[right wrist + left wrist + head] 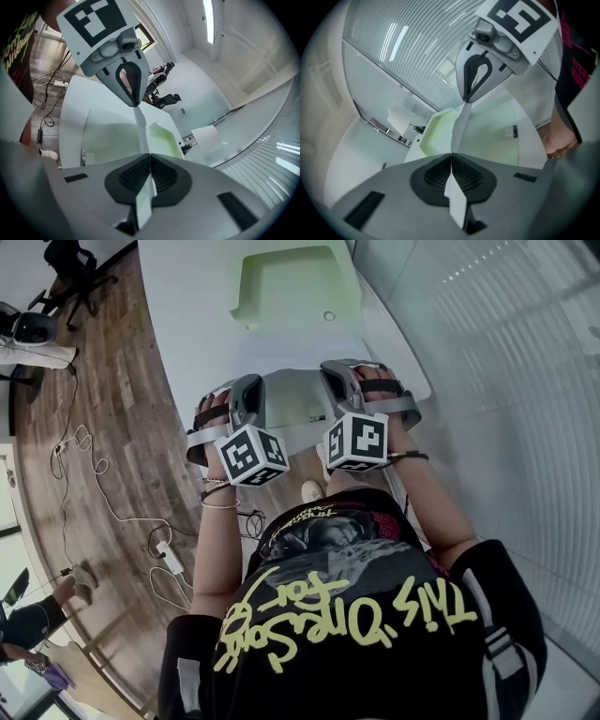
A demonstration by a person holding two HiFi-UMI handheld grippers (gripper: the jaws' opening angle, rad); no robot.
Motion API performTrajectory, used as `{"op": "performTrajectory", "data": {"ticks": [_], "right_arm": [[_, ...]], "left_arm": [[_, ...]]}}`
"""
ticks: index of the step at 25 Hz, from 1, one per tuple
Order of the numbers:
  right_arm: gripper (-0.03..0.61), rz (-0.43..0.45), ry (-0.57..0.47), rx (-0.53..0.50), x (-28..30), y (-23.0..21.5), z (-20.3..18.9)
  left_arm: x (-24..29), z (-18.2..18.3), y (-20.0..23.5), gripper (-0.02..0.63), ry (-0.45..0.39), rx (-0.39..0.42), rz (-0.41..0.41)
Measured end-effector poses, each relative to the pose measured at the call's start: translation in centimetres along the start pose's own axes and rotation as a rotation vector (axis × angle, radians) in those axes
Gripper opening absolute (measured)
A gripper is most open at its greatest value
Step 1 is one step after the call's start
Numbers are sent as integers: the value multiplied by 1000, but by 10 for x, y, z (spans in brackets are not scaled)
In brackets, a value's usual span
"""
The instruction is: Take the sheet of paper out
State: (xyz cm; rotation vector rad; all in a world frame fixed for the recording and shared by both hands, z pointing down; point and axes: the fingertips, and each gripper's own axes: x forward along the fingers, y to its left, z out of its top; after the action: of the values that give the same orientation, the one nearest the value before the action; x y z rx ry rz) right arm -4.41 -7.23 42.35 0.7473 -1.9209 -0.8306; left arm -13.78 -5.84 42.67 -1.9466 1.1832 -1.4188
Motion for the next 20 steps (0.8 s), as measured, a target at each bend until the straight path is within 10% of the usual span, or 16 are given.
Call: {"op": "performTrajectory", "data": {"ticks": [20], "right_arm": [[9,-103,-69,-65,-12,-33,18]], "left_arm": [[-15,11,34,12,-24,30,102]]}}
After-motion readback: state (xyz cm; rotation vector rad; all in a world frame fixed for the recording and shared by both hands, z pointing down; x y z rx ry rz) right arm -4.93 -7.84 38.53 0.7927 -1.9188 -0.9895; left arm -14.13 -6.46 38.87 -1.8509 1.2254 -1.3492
